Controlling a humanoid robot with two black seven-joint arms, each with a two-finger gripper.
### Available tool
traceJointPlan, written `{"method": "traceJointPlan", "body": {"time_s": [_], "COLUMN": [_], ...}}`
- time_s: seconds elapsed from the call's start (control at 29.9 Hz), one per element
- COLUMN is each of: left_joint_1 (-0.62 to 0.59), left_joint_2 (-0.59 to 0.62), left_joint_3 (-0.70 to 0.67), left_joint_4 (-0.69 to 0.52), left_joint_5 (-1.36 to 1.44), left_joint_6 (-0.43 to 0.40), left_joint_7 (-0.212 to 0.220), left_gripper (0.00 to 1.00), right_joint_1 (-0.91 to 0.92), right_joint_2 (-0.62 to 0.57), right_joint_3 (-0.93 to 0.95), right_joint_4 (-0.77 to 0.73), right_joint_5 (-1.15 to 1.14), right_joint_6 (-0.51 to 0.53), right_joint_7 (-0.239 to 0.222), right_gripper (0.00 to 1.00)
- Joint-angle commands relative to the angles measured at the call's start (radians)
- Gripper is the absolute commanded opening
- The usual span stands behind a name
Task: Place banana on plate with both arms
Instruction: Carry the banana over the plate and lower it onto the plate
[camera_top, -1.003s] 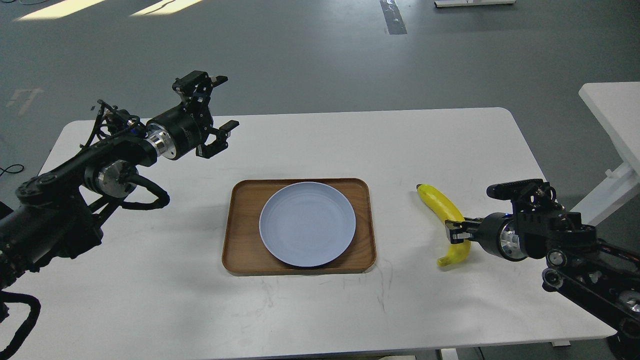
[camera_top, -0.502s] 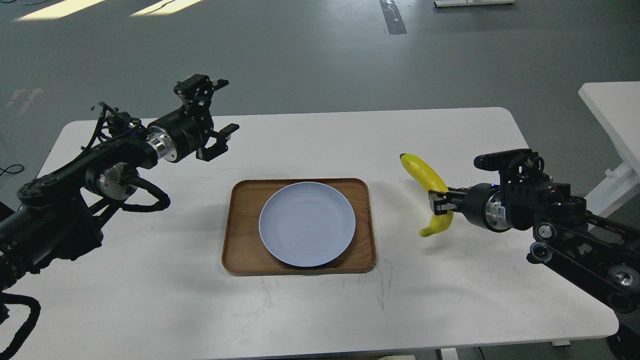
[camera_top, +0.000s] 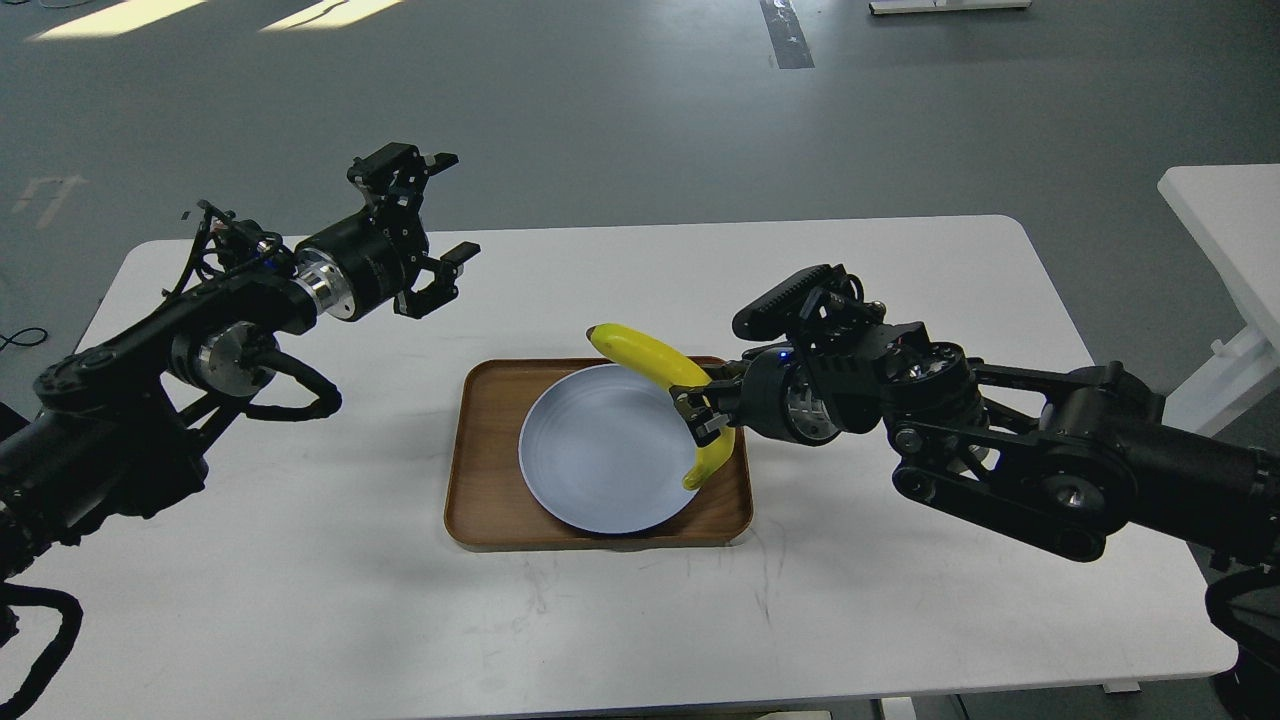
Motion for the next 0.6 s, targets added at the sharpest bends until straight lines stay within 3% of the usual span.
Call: {"method": "traceJointPlan", "body": {"time_s": [0.0,0.5,0.57], "left_joint_1": [0.001,0.003,0.003], "left_joint_2": [0.010,0.030,0.035], "left_joint_3": [-0.001,-0.002,-0.002], "left_joint_4": [-0.022,-0.025,-0.028], "left_joint_5": [-0.004,-0.008,-0.010], "left_joint_6": [0.001,0.000,0.000], "left_joint_7": [-0.001,-0.001,-0.001], "left_gripper": [0.98,0.98,0.98], "right_joint_1": [-0.002,-0.038,-0.040], "right_joint_2": [0.033,0.133,0.136], "right_joint_3": [-0.005,-0.005,-0.004], "right_joint_4": [-0.033,-0.107,-0.107], "right_joint_5": [0.003,0.006,0.007], "right_joint_6": [0.000,-0.015,-0.017], "right_joint_7": [0.000,0.000,0.000], "right_gripper": [0.00,0.00,0.22]}}
